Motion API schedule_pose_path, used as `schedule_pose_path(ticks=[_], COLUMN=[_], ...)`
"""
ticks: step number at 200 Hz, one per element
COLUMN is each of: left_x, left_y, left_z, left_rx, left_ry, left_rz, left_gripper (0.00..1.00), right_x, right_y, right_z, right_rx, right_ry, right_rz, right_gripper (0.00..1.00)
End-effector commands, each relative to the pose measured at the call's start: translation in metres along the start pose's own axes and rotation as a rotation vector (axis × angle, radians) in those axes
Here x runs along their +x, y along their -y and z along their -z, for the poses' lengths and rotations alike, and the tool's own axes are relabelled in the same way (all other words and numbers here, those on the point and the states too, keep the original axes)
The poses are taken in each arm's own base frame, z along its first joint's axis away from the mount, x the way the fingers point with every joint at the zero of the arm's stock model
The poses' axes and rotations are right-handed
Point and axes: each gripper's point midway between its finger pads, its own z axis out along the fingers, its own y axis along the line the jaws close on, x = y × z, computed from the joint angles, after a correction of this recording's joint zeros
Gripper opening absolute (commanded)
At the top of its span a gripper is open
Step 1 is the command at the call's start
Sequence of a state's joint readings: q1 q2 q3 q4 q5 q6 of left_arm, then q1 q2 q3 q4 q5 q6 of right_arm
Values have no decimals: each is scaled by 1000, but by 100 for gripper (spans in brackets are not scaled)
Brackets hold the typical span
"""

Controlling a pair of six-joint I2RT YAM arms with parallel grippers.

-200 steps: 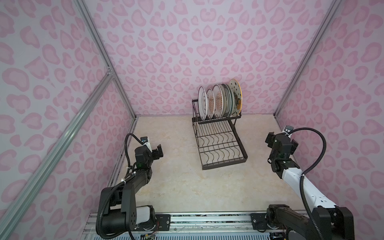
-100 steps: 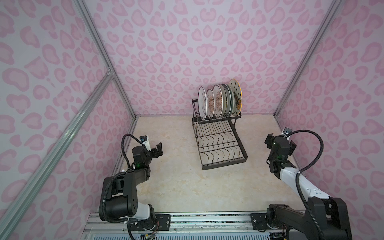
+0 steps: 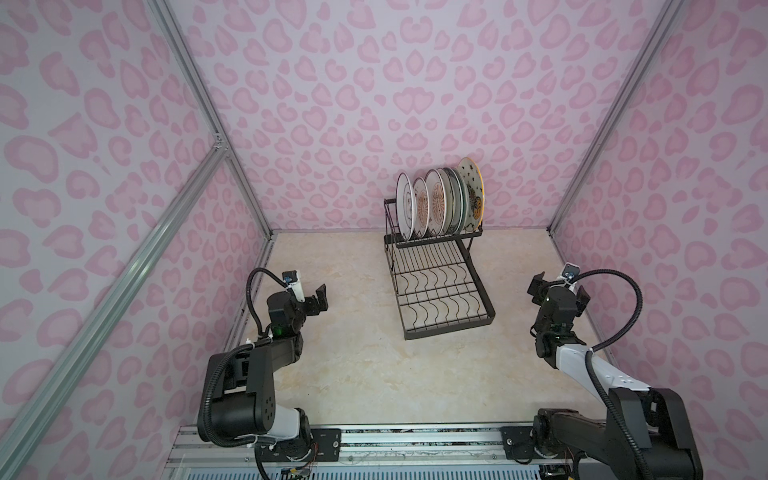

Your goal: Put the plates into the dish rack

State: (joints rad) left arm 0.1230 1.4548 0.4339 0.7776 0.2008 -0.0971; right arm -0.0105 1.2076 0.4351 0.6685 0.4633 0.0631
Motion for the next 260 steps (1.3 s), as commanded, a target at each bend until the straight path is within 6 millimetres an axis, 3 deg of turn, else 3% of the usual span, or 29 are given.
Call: schedule_pose_path(ticks=[1,55,95,120,130,173,198,220,260], left_x=[-5,-5,1,1,3,2,3,3,5], left_y=[-4,-7,-15,-14,-15,-14,-13,-13,-3], left_z=[1,4,19,19,19,19,18,18,11], left_rx=[-23,-63,-155,-145,-146,-144,-141,-140,-76], left_ry=[20,39,144,146,137,138,133,133,100], left_rz=[-14,-16,-13,-13,-14,-18,-23,-23,-53], left_gripper=[98,98,97,97,97,98,98,98,97], right_x=[-2,42,57,67,70,79,83,89,90], right_y=[-3,-6,-22,-40,-50,-56,-65,-66,-72], right_z=[5,23,24,22,24,22,16,-2,-3], right_rx=[-22,-75,-119,-172,-202,-196,-260,-350,-383], right_ry=[35,13,31,58,58,43,13,-81,-90], right_rz=[-9,-11,14,46,84,104,107,44,53], right_gripper=[98,98,98,98,98,98,98,98,98])
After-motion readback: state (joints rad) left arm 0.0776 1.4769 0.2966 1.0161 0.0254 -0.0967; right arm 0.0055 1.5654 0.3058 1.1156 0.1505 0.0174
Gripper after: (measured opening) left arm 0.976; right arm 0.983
